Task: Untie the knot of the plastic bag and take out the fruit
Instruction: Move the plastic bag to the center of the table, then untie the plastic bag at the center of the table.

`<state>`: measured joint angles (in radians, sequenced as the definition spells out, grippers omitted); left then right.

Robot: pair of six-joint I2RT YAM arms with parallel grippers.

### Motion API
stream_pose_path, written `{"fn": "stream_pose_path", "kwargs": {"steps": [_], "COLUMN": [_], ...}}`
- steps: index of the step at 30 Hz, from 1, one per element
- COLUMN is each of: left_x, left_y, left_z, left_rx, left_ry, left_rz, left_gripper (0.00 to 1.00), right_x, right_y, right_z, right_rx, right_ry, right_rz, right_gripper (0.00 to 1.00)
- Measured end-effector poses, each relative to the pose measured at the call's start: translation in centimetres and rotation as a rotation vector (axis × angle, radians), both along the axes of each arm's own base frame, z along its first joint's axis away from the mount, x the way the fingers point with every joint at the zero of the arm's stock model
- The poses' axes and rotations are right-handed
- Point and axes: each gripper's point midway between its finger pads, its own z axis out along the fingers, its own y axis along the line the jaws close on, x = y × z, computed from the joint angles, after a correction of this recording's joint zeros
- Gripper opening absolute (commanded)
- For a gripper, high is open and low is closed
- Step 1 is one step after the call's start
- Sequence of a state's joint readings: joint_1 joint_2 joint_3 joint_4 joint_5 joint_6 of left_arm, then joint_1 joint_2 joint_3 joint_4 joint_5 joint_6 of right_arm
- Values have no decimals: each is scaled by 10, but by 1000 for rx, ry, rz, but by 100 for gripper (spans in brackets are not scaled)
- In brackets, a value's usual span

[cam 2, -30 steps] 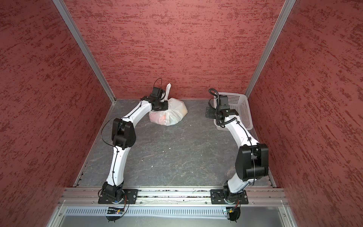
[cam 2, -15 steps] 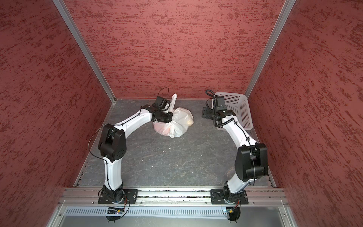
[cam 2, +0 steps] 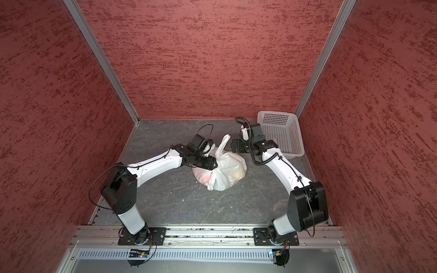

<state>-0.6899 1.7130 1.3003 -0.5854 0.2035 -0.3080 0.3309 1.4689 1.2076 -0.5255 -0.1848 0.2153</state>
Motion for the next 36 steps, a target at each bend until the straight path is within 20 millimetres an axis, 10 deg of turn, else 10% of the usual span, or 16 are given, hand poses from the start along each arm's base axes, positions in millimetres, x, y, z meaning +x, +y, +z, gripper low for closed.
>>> {"fn": "stream_pose_path", "kwargs": {"steps": [7, 14, 20, 26, 36], "left_x": [1, -3, -3, -3, -22], "left_y": [29, 48, 47, 43, 13], "left_z": [58, 25, 19, 20, 16], "left_rx": [-92, -54, -52, -59, -37], "left_ry": [-143, -92, -86, -95, -130], "left_rz": [65, 95, 92, 83, -73], "left_gripper": [68, 68, 68, 71, 77], "right_x": [-46, -69, -64, -54, -52], "right_y": [39, 67, 71, 61, 55], "right_z": [10, -27, -65, -72, -59], "right_rx": [9, -51, -163, -244, -230], "right_ry": [-36, 32, 76, 47, 10], "right_rz": [155, 240, 241, 211, 202], "right_gripper": [98, 90, 59, 0, 0]}}
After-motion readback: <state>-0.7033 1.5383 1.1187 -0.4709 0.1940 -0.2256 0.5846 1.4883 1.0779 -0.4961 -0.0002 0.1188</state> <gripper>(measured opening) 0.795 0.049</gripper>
